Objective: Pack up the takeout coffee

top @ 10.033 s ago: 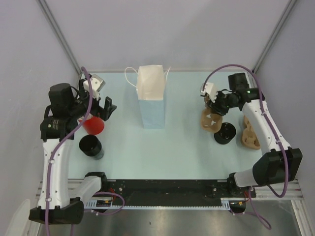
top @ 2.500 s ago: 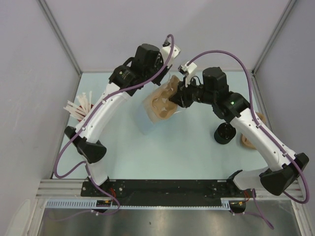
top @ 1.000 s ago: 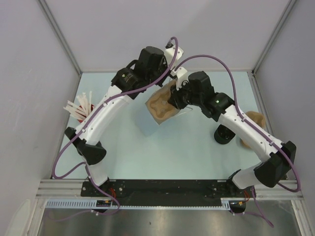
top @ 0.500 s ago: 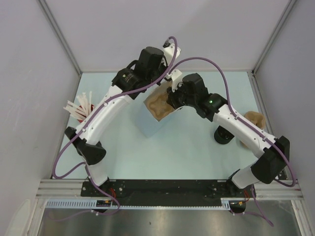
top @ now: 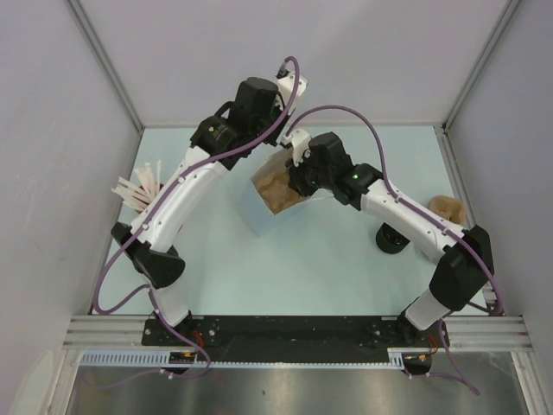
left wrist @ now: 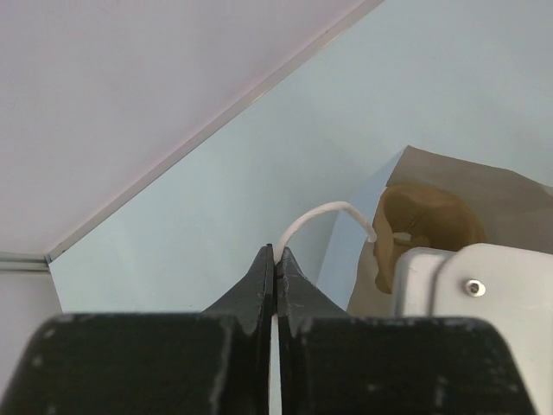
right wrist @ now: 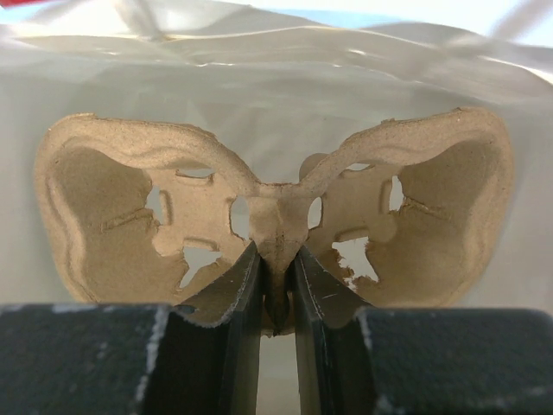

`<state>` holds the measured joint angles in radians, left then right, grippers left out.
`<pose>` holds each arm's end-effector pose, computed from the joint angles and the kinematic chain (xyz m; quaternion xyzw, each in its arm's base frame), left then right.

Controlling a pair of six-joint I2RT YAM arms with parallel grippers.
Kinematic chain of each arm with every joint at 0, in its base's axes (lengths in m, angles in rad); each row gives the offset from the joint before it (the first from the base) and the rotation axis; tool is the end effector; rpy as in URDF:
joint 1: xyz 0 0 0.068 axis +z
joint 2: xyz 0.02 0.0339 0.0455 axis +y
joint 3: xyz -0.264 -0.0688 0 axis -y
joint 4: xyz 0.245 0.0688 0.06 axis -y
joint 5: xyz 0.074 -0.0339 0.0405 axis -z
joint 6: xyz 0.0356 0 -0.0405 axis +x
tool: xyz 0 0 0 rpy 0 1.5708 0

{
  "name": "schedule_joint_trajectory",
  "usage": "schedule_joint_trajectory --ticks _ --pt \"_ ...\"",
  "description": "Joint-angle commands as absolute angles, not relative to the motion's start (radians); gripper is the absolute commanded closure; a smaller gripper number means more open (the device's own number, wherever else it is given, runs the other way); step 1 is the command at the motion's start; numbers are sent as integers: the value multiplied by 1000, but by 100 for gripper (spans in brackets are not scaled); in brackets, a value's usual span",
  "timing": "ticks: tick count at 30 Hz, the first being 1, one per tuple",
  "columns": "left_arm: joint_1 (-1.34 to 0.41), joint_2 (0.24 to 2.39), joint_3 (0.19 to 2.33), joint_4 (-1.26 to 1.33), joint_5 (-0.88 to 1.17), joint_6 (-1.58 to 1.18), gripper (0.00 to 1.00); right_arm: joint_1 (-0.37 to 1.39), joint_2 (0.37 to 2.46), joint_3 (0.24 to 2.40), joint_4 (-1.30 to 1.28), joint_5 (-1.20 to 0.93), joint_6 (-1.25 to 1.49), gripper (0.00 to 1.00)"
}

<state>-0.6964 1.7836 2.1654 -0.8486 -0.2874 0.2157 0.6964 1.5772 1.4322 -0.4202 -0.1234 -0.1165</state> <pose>0.2959 -0.2343 0.4698 0.3037 0.7897 -0.0051 0.5331 0.2773 0.2376 0.3429 -0.3731 0.7916 0.1893 0.4454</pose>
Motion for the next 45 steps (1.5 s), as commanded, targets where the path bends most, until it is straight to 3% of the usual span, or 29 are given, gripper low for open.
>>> schedule_joint_trajectory --ticks 1,45 --pt "-699 1724 2177 -841 -294 190 100 701 1605 1451 -388 -141 -115 79" --pt "-729 1727 2158 -835 -337 198 100 703 1729 1488 -413 -156 -124 75"
